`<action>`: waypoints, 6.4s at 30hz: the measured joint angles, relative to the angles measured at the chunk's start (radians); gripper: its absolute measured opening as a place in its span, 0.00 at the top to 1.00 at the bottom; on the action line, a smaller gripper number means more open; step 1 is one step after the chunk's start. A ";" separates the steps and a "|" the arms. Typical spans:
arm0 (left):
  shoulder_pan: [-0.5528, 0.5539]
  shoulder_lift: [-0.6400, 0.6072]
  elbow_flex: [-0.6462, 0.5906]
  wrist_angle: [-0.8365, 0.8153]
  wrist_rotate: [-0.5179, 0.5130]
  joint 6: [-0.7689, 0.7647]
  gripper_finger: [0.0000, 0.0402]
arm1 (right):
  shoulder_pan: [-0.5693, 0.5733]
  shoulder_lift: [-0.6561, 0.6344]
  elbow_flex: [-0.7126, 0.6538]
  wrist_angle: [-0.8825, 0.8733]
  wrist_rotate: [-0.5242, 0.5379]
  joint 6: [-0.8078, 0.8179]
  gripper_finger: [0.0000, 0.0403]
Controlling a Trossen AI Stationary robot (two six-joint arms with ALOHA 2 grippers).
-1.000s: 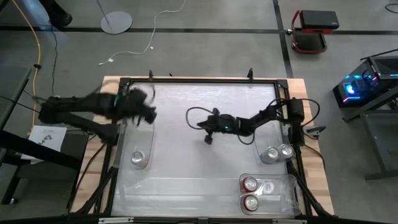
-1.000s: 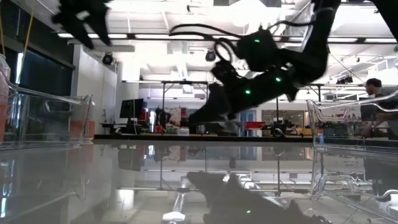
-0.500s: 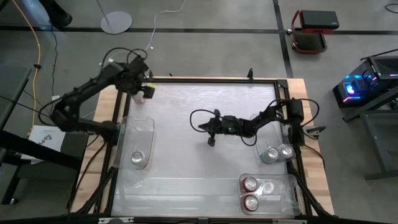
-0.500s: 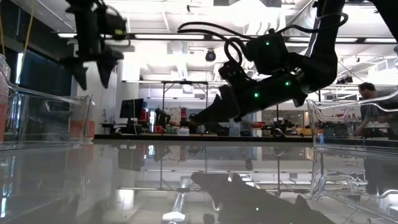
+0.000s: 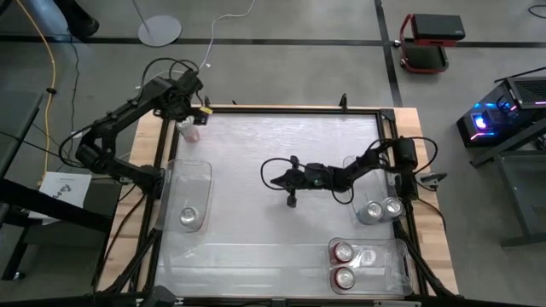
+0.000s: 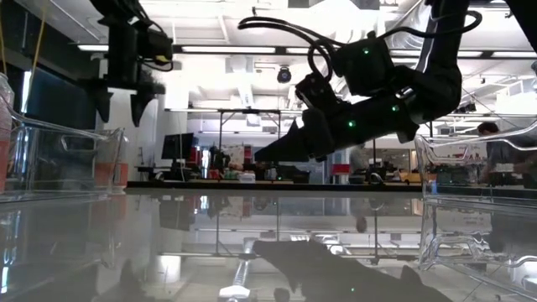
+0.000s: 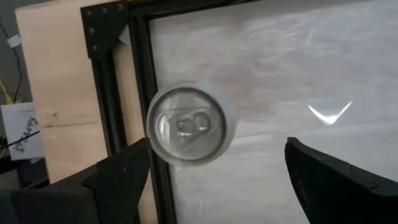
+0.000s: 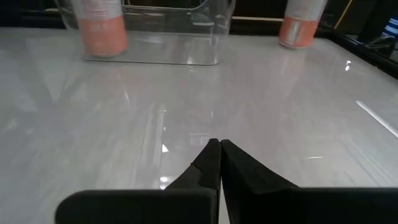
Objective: Sort soda cans
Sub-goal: Put the orange-white soda can into the left transparent bin
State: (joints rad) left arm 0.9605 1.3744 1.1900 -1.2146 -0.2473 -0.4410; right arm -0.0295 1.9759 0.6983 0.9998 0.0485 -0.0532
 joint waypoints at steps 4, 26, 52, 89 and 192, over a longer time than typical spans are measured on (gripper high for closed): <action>0.002 0.001 0.000 0.034 0.001 0.003 0.14 | 0.014 0.000 0.000 0.009 0.000 0.000 1.00; -0.008 0.163 0.004 -0.030 -0.114 -0.080 0.05 | 0.082 0.000 0.000 0.008 0.000 -0.034 1.00; 0.016 0.175 -0.103 0.143 -0.037 -0.046 0.13 | 0.085 0.001 0.000 0.006 -0.004 -0.007 1.00; -0.867 -0.039 0.358 -0.356 0.089 -0.435 0.28 | 0.108 0.001 0.000 0.007 0.004 0.030 1.00; -1.726 -0.184 0.237 -0.358 0.524 -1.064 0.28 | 0.206 0.001 0.088 0.014 0.001 0.003 1.00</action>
State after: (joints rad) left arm -0.7658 1.1904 1.4275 -1.5727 0.2768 -1.5050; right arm 0.1764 1.9766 0.7860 1.0138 0.0494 -0.0498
